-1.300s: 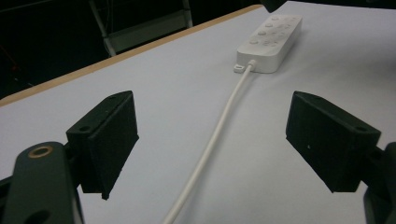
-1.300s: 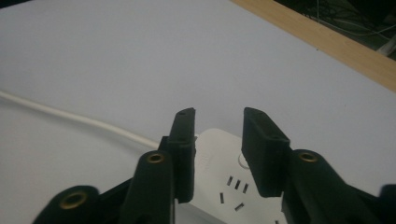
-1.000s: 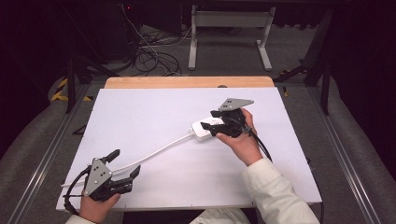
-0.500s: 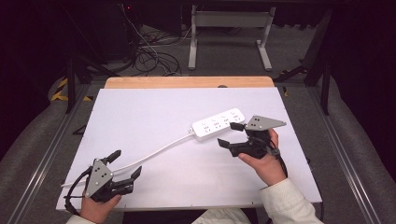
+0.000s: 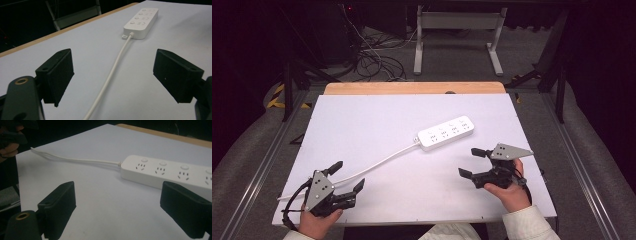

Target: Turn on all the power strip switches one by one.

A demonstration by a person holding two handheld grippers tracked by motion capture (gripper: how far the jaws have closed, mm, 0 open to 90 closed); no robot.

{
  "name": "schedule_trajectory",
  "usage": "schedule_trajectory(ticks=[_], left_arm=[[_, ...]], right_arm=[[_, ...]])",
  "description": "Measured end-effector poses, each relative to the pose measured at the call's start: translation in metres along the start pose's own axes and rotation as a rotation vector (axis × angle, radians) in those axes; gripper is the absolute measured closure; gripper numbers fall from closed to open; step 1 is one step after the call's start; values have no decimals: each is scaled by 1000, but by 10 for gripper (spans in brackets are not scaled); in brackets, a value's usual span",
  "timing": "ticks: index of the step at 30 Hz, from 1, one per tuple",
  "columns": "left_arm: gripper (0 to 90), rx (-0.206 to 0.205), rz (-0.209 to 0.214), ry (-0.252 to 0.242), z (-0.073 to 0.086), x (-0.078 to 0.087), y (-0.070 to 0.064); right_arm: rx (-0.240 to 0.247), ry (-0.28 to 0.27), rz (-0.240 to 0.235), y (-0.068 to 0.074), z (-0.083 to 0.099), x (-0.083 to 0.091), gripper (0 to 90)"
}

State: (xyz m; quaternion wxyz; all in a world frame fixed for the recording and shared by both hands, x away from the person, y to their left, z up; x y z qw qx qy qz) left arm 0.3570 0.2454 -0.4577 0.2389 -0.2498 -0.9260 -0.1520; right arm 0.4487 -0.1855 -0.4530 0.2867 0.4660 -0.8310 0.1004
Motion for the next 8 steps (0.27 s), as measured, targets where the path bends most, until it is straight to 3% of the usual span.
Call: schedule_trajectory(ticks=[3,6,8], left_arm=[[163,26,28,1,0,1,0],[151,41,51,2,2,3,-1],[146,29,47,5,3,4,-2]], right_arm=[[-21,15,-7,-3,16,-1,139],[-1,46,-2,0,28,-1,124],[18,64,10,2,33,0,119]])
Point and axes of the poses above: each handheld gripper's, and its own axes: x roughly backward along the jaws, z roughly out of its underside, y roughly to its left, the point moved 3 cm from there along -x, roughly forward along the jaws, and after that the axes turned 12 degrees about y, right-handed, at the moved point
